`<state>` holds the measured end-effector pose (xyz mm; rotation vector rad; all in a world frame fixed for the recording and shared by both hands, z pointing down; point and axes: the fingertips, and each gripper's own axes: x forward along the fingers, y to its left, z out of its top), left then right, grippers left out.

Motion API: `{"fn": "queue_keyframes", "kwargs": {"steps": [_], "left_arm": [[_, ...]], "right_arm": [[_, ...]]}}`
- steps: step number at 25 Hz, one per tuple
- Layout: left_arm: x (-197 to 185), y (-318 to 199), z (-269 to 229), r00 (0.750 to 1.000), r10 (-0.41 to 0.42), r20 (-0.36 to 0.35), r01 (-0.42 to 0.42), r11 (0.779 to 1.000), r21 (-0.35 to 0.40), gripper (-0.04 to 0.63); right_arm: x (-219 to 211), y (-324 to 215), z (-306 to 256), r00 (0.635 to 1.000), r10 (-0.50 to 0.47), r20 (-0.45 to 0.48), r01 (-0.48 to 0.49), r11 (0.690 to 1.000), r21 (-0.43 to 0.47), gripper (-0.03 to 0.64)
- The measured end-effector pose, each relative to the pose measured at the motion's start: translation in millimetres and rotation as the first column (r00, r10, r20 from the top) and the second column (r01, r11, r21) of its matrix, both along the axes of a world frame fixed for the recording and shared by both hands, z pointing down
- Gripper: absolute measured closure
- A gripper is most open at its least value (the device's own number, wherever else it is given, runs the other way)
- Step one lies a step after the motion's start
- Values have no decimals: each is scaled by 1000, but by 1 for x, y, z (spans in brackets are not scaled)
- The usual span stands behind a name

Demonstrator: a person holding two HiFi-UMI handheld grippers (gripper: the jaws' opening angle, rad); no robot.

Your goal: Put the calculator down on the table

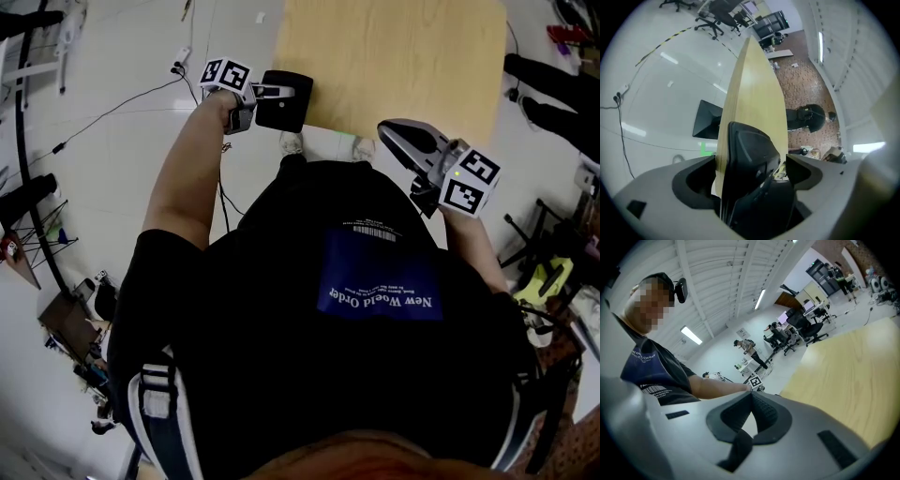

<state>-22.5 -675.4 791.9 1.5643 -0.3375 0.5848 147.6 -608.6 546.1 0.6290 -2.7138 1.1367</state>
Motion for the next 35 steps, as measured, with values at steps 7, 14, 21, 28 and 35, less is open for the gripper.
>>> {"fn": "queue_keyframes", "kwargs": {"steps": [7, 14, 21, 28, 35], "left_arm": [[-18, 0, 0, 992, -70, -106, 69, 998, -11, 146], [-94, -1, -7, 967, -228, -110, 236, 970, 61, 146], [-128, -6, -148, 744, -466, -479, 613, 762, 212, 146], [-23, -13, -346, 728, -84, -681, 623, 495, 606, 256], [59, 23, -418, 778, 31, -628, 597, 277, 753, 588]], "right_arm": [[8, 7, 5, 1000, 3, -11, -3, 1000, -17, 630], [4, -1, 0, 1000, -1, -1, 1, 1000, 8, 630], [25, -12, -34, 1000, 14, 23, -16, 995, 100, 630], [77, -46, -100, 1000, 14, -16, -8, 946, 324, 630], [97, -44, -145, 994, 91, -62, -52, 886, 461, 630]]}}
